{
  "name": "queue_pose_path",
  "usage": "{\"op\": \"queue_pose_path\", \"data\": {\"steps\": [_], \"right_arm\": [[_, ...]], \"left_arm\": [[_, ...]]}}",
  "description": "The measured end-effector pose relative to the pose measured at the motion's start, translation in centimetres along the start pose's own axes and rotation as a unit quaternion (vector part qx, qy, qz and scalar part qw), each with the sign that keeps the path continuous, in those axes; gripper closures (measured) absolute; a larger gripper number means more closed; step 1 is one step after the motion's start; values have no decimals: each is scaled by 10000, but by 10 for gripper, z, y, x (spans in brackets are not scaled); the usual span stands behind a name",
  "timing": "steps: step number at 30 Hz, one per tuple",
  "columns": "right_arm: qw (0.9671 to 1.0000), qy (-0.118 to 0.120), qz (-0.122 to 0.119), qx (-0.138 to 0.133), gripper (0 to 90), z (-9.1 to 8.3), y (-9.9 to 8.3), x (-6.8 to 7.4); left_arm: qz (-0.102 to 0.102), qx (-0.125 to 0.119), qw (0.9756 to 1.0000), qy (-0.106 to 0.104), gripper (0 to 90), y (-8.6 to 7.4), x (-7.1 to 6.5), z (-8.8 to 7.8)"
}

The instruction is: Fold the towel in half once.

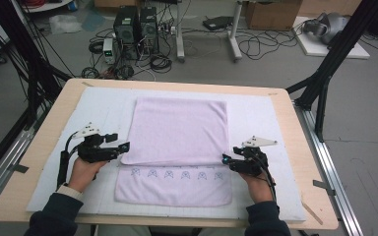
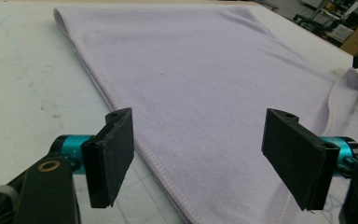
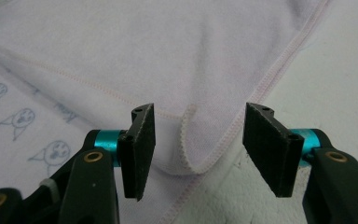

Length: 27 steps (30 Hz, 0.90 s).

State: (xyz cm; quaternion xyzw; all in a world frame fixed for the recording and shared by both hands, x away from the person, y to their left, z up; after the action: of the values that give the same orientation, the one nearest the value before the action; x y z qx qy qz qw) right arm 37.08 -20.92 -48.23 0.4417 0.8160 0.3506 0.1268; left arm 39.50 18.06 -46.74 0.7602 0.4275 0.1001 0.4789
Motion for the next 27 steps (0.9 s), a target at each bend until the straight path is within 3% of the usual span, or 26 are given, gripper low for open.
{"op": "queue_pose_path", "data": {"steps": [4,11,16,23,27], "right_arm": [[10000,20,20,-20,435,0,-4,3],[9999,19,-107,-46,481,6,-5,10],[9998,33,-188,15,525,10,-5,14],[9999,88,-109,41,543,13,-6,12],[9999,115,-101,49,537,14,-6,12]], "left_arm": [[-163,-57,9998,-30,204,-4,0,-6],[-142,-73,9999,23,216,-10,-4,-13],[-17,77,9999,-113,257,-14,-9,-13],[225,295,9986,-376,431,-20,-15,-11],[537,479,9964,-458,482,-24,-21,-7]]}}
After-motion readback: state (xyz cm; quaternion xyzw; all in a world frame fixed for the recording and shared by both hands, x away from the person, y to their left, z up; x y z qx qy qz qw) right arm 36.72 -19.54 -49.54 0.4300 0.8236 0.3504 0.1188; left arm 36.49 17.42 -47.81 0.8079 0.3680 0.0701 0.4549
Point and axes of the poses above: each handheld gripper's, and its own axes: z roughly forward along the jaws, y roughly out of its top, x roughly to its left, the point moved 9 cm from there along z, roughly forward along the jaws, and after that the axes turned 9 degrees about x, right-handed, at the moved point
